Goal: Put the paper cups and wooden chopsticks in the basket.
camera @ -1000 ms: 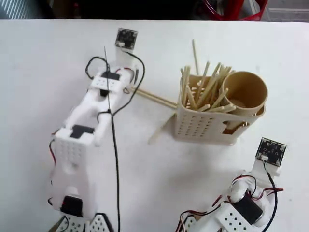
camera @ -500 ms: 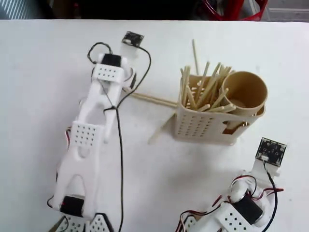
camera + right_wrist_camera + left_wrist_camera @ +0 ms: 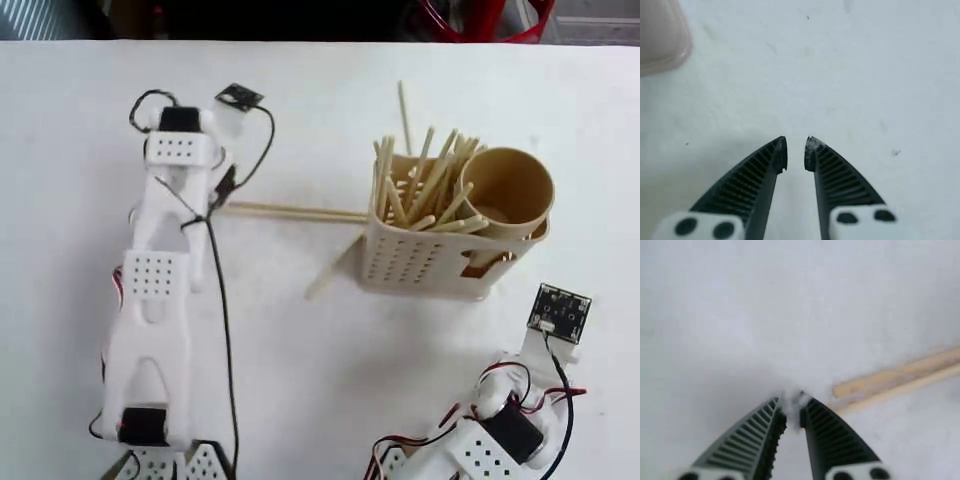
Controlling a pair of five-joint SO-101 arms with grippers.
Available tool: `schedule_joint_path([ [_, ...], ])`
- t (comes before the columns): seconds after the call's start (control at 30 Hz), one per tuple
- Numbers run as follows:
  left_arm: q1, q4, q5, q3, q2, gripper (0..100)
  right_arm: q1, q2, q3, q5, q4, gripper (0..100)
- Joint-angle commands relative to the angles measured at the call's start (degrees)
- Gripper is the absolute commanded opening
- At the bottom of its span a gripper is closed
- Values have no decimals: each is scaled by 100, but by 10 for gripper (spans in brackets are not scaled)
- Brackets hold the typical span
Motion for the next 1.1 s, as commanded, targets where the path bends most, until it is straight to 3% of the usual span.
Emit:
schedule_joint_path([
  [0.0, -268, 70, -457, 1169, -716, 65, -40, -40, 53, 44, -84, 70],
  [0.33, -110, 62, -519, 1600, -3327, 68, -40, -40, 53, 44, -84, 70],
  [0.53, 567, 35, -1697, 2374, -3767, 151, -40, -40, 53, 44, -84, 71],
  [0.67, 945, -220, -2840, 2875, -3767, 151, -40, -40, 53, 44, -84, 71],
  [0.87, 1121, -580, -3912, 3631, -3767, 154, -40, -40, 53, 44, -84, 71],
  [1.07, 1130, -1327, -4123, 4325, -3767, 155, -40, -40, 53, 44, -84, 73],
])
